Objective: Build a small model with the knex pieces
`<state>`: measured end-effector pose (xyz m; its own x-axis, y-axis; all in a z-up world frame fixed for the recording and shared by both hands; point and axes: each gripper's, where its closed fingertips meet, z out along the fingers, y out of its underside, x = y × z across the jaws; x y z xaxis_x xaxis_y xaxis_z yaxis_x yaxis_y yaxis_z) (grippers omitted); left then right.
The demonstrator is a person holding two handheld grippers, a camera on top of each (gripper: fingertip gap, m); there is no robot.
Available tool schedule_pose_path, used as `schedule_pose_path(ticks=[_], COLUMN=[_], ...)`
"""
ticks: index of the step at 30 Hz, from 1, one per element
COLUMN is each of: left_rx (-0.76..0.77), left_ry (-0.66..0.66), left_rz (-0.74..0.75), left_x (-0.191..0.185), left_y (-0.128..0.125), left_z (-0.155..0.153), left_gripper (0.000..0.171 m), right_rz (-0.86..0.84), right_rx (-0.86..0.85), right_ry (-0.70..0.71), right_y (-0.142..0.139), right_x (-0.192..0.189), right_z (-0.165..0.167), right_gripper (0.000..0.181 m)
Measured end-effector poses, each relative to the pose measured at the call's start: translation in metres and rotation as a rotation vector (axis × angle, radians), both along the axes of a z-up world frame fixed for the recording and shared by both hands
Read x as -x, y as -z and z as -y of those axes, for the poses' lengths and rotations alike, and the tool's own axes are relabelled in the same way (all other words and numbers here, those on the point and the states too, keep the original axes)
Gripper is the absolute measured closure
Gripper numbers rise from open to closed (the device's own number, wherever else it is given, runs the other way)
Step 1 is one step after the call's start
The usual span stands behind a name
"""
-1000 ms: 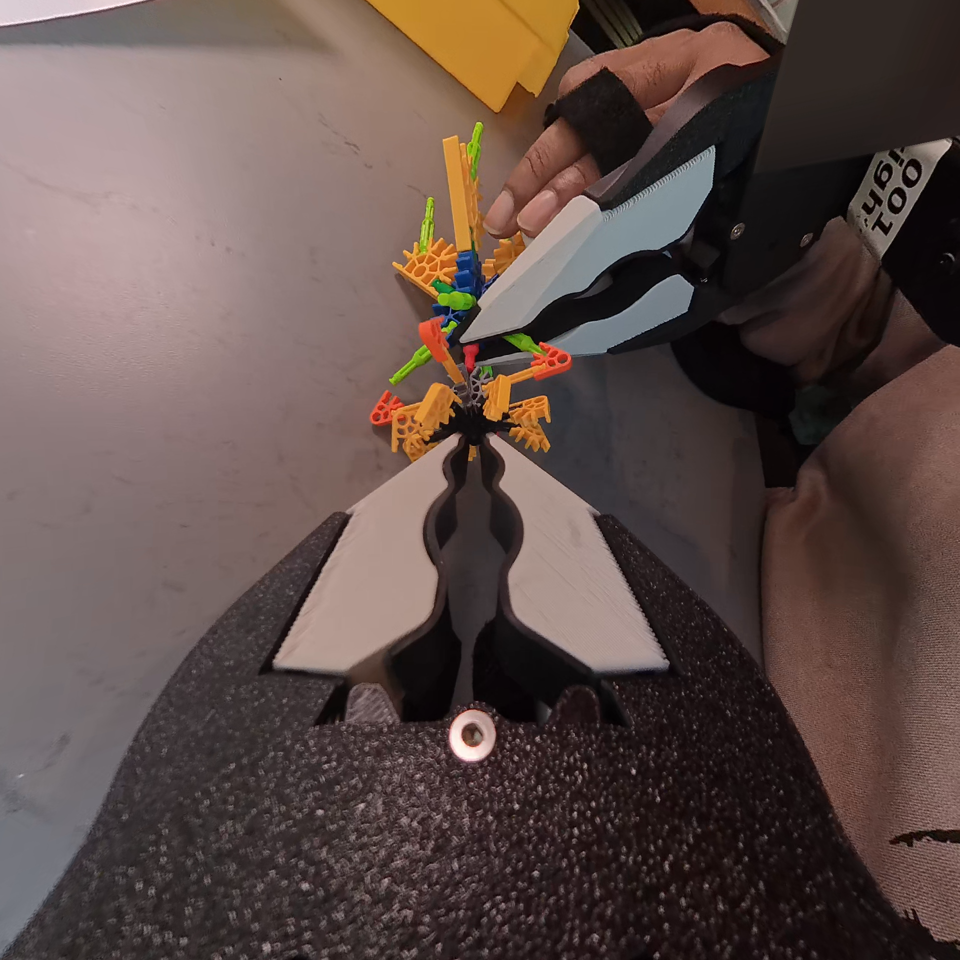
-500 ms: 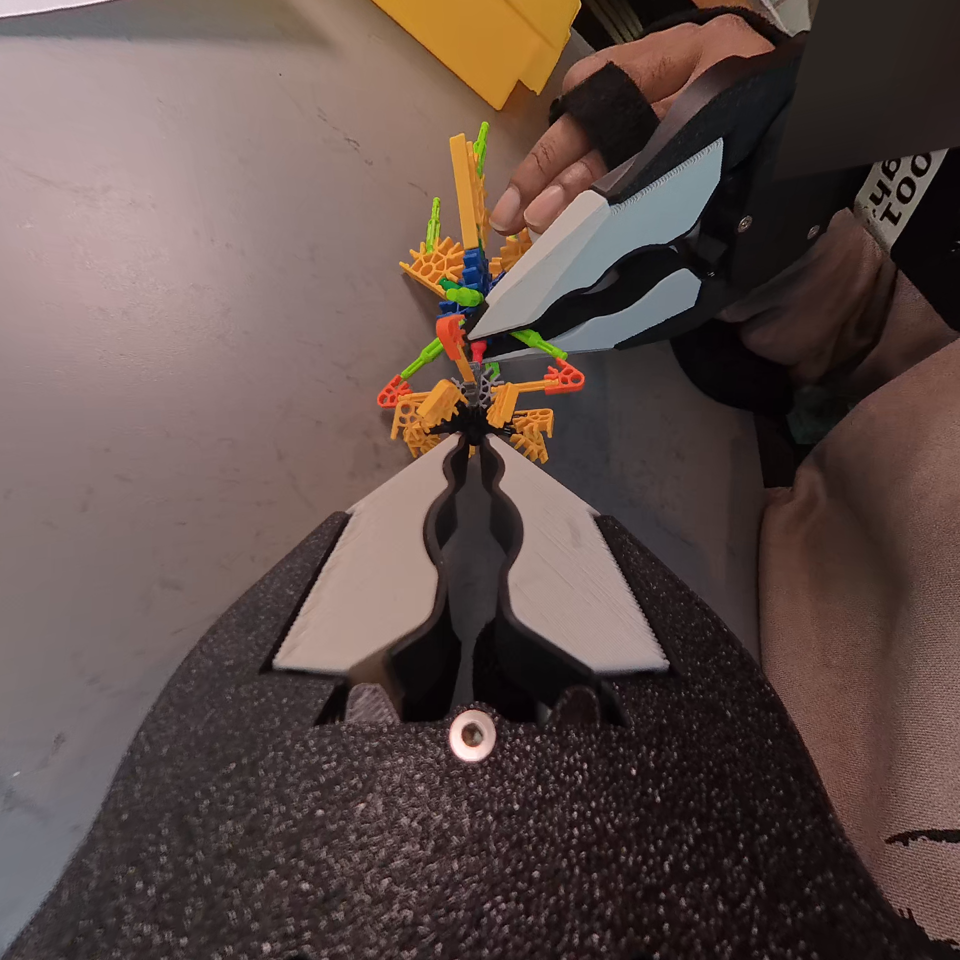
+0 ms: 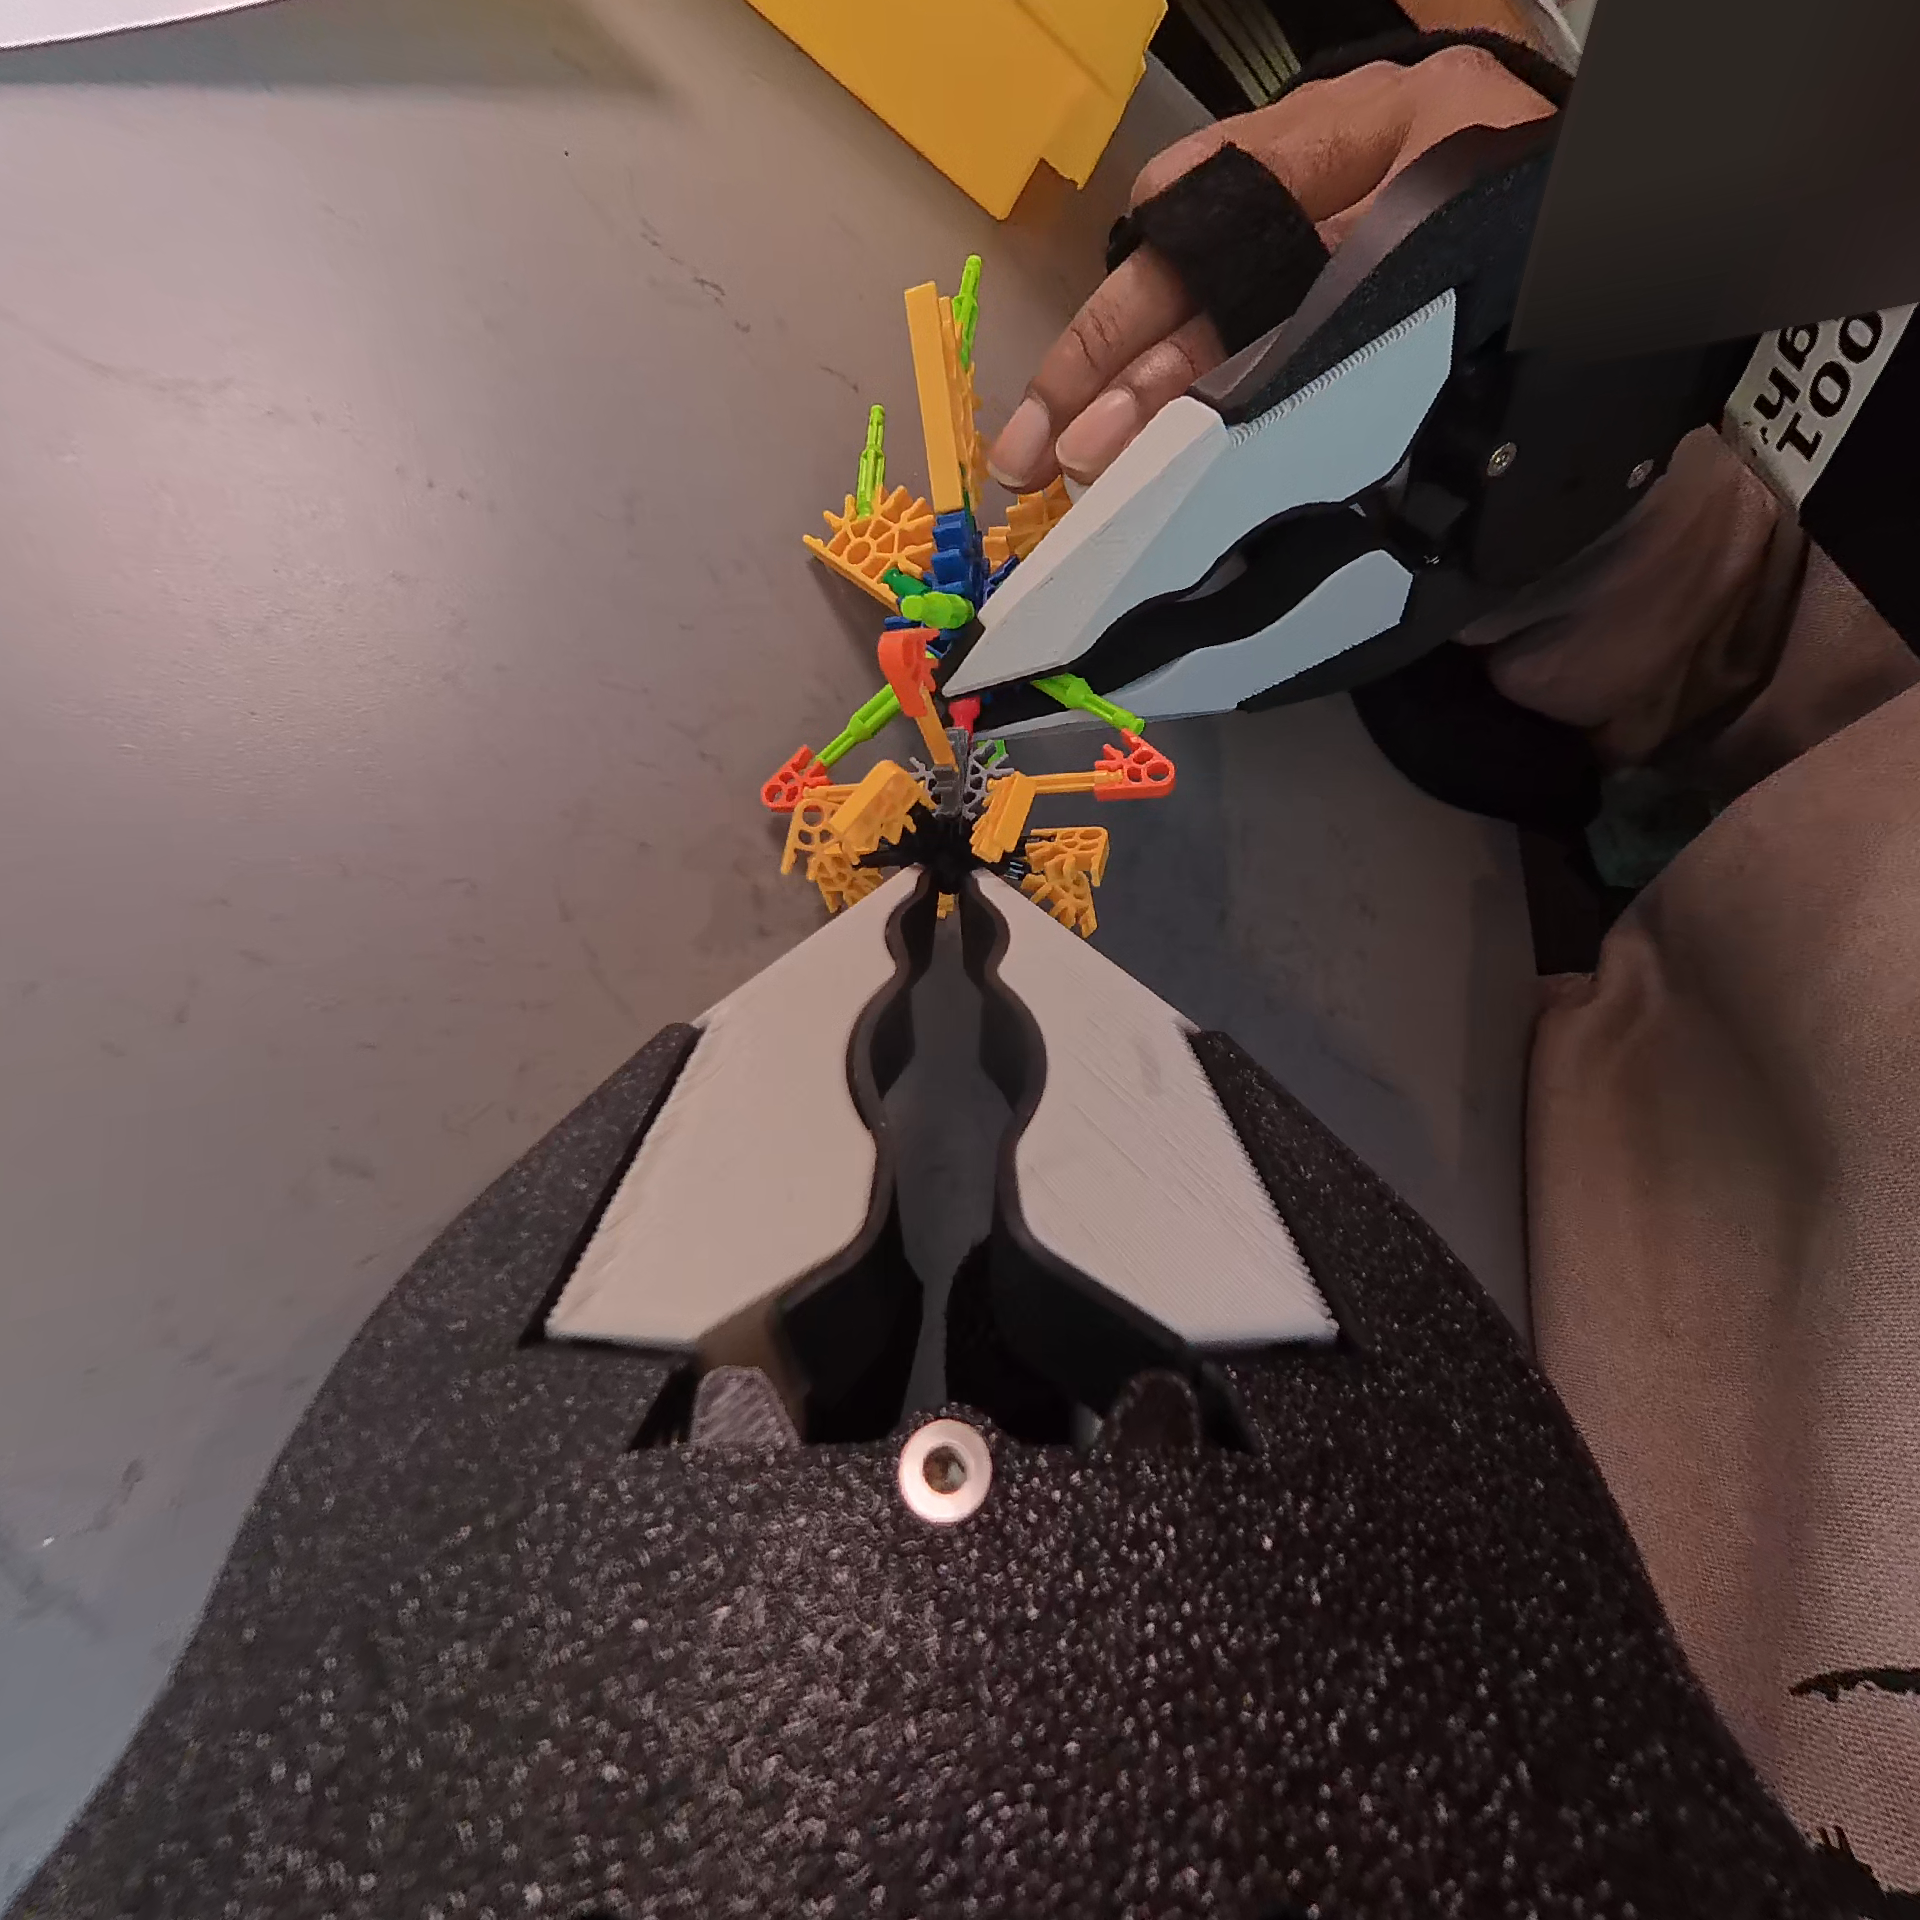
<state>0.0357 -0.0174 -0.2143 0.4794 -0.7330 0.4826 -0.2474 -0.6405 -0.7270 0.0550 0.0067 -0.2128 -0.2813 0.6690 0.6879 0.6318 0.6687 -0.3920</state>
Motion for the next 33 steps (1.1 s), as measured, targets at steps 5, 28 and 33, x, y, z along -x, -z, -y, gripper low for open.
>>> schedule_pose_path(ticks=[5, 28, 33], left_rx=[-0.004, -0.027, -0.037], left_ry=[0.003, 0.038, 0.045], left_rz=[-0.006, -0.036, -0.056], left_x=[0.0002, -0.0009, -0.0006], left_y=[0.0003, 0.0002, 0.0004], left_z=[0.0000, -0.0024, -0.0040], left_gripper=[0.168, 0.170, 0.170], right_rz=[0.005, 0.014, 0.018], right_rx=[-0.002, 0.005, 0.015], right_ry=[0.012, -0.001, 0.019], right_y=[0.0002, 0.0009, 0.0012], right_x=[0.0011, 0.0062, 0.0060], right_z=[0.0002, 0.0049, 0.0037], right_gripper=[0.179, 0.181, 0.181])
